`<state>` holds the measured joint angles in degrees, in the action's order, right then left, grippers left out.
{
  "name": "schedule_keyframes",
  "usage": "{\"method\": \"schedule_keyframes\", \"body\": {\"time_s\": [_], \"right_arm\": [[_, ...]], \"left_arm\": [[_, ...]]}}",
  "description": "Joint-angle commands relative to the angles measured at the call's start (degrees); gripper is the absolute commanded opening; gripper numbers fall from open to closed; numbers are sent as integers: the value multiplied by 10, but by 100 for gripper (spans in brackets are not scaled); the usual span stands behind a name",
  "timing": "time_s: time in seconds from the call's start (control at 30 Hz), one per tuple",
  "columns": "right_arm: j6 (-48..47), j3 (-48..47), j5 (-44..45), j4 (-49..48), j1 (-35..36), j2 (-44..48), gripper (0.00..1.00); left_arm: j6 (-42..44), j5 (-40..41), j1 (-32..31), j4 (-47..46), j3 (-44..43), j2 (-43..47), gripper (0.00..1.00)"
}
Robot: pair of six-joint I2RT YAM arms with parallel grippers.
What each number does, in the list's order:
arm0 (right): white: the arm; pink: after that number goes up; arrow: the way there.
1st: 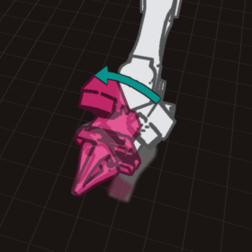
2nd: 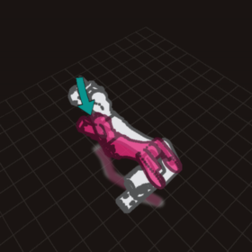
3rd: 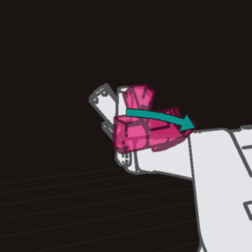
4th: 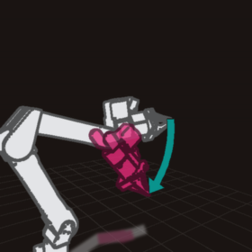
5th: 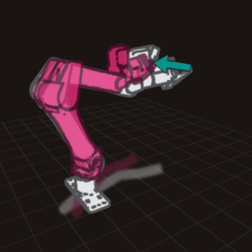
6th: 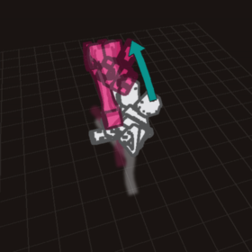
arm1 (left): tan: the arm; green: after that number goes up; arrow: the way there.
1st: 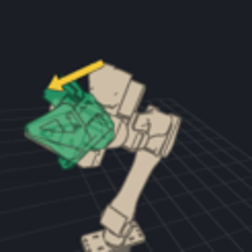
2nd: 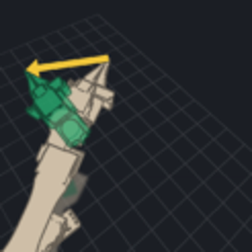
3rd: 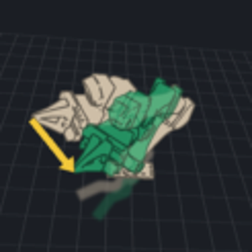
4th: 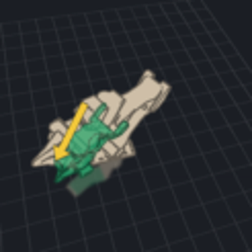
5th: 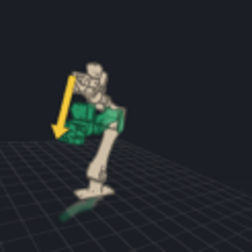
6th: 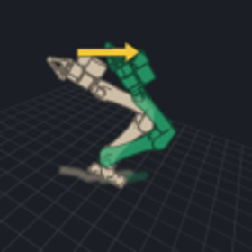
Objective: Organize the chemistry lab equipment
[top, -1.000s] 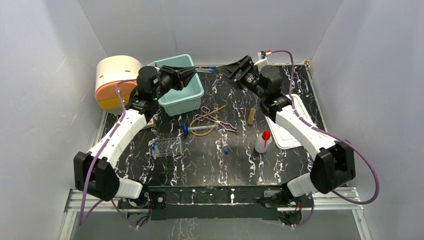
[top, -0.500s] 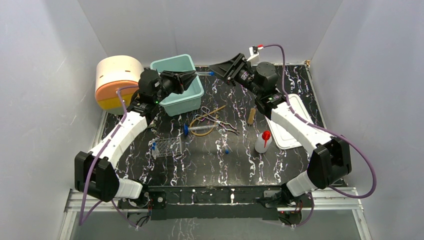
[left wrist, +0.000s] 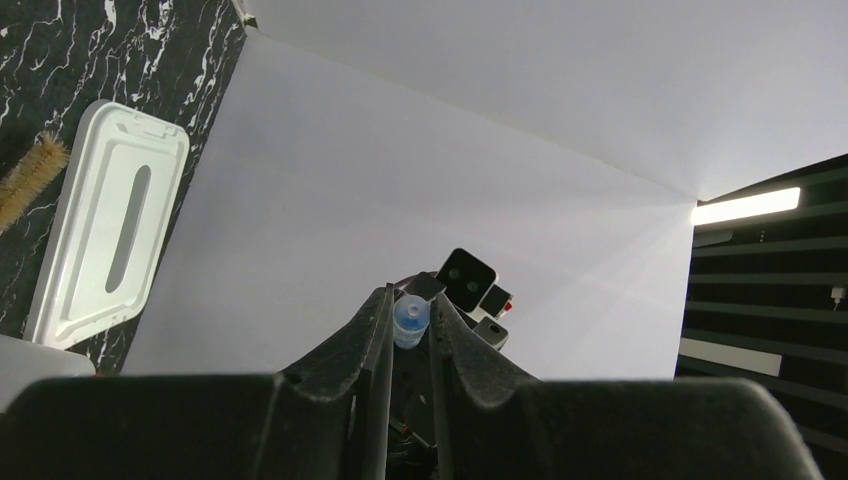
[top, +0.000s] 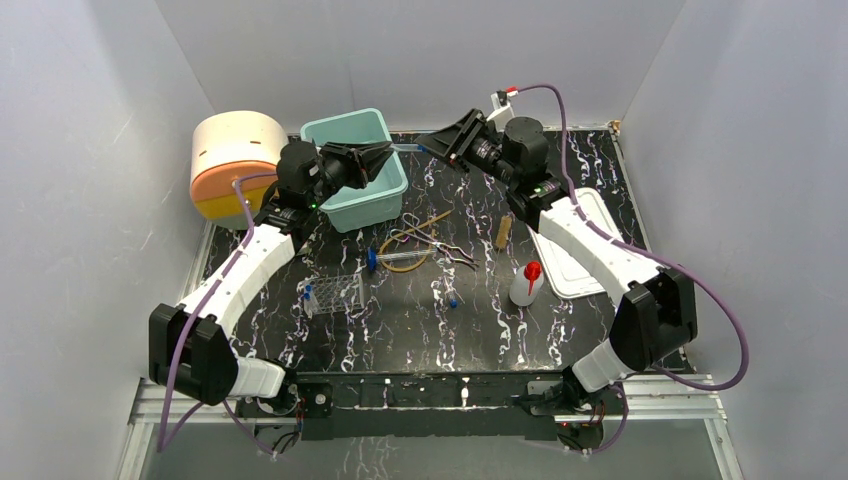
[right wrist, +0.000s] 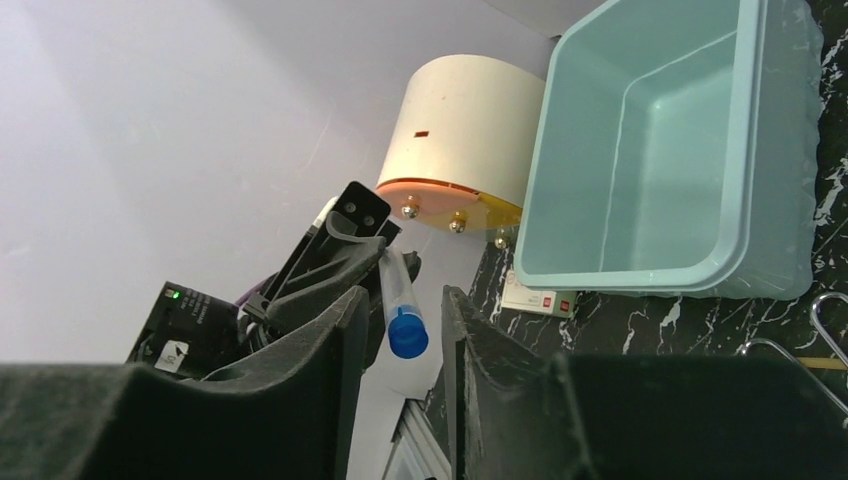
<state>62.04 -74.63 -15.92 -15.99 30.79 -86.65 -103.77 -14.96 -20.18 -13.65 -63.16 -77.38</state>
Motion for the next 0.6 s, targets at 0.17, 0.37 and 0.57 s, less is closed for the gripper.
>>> {"method": "schedule_keyframes", "body": {"time_s": [0.17, 0.37, 0.57], "right_arm": [[-16, -46, -8, 27, 3, -3, 33], [-28, -48, -6, 46, 4, 0, 25], [-35, -50, -16, 58, 4, 1, 22]], "left_arm": [[-1, 2, 3, -12, 5, 29, 0], [7, 3, 3, -4, 10, 38, 6], [10, 5, 3, -7, 18, 45, 19]]}}
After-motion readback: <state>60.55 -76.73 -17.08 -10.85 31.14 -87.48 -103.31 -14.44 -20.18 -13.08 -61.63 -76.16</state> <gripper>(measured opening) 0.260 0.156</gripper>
